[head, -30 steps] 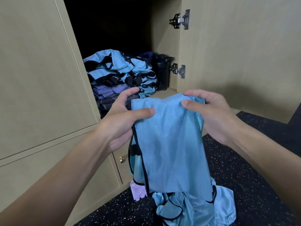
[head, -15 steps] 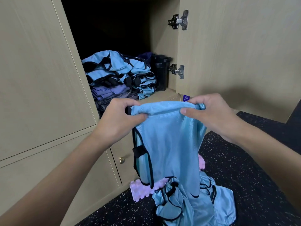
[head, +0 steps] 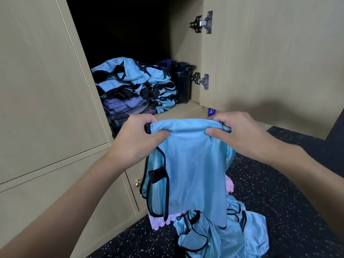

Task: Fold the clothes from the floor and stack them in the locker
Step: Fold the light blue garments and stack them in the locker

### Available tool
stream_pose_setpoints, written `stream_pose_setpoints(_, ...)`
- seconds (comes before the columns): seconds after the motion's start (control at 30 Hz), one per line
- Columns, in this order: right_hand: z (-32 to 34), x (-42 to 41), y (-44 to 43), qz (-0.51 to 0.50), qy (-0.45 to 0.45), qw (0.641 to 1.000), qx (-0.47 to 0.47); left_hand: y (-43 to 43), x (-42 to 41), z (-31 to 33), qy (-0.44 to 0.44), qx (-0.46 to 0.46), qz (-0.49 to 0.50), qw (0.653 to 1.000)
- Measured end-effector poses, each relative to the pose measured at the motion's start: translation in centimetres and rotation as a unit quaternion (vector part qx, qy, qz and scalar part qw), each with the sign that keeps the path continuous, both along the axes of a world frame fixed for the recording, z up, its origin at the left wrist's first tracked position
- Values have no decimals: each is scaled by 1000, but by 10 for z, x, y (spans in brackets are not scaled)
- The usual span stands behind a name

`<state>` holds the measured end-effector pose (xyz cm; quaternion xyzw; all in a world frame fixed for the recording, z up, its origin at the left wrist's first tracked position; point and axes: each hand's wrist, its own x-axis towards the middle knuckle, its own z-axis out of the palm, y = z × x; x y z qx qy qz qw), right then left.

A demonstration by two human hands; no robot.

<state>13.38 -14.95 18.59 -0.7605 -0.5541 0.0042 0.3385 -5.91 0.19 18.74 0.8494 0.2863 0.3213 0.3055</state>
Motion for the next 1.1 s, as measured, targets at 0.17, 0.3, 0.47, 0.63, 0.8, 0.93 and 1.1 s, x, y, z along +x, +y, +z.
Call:
stream_pose_setpoints(0.17, 5, -7, 7, -61, 79, 995, 19, -7, 5, -5, 3, 25, 39, 999)
stream_pose_setpoints(0.3, 3, -17, 13, -83, 263, 961, -4, -23, 12, -10, 11, 11, 36, 999)
stream_pose_setpoints(0.47, 2, -33, 20, -51, 418, 907, 11, -38, 24, -21, -21, -39, -5, 999)
stream_pose_setpoints(0.63, 11, -41, 18, 52, 540, 839, 54, -42, 21, -15, -56, -174, -100, 978)
stream_pose_setpoints(0.8, 19, -43, 11, 114, 531, 836, 74, -30, 18, -13, -164, -215, -20, 962)
stream_pose_setpoints(0.93, 10, -31, 11, 54, 365, 922, 120, -24, 13, 2, -237, -340, -30, 910)
stream_pose_setpoints(1.1, -15, -38, 13, 176, 384, 905, -45, -15, 7, 14, -294, -423, -36, 856)
